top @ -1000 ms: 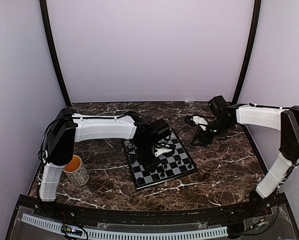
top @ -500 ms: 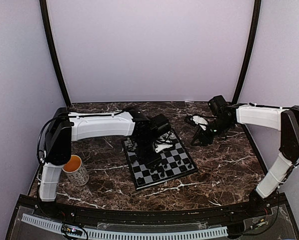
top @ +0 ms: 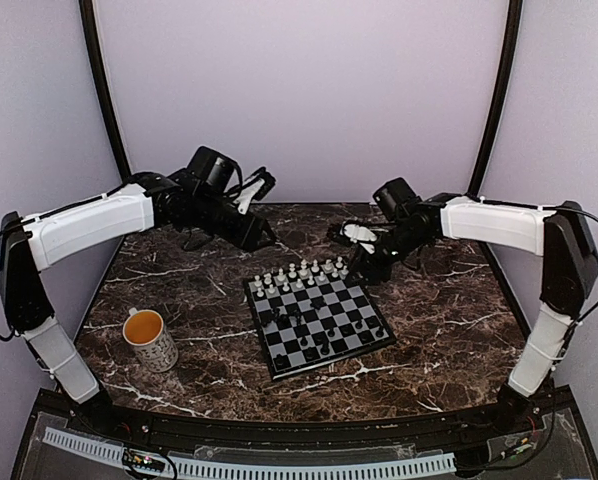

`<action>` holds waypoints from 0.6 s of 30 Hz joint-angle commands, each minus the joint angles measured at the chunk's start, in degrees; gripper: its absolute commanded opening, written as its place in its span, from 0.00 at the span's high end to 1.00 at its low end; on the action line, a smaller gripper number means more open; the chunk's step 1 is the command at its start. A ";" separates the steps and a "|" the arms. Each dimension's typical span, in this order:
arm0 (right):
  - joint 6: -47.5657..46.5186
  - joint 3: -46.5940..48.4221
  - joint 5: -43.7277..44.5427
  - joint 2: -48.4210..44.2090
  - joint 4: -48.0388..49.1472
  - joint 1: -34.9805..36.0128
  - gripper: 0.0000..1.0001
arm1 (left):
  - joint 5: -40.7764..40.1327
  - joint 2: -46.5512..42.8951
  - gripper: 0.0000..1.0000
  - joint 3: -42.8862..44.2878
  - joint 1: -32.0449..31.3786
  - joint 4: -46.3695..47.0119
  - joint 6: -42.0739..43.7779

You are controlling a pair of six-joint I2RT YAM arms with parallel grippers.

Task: Set up the chess pieces on the board
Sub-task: Pick up the pawn from the chessboard.

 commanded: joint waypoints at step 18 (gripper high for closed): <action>12.80 12.11 9.44 17.26 -1.47 10.91 0.61 | 6.39 -4.94 0.50 -14.52 7.18 18.41 -9.77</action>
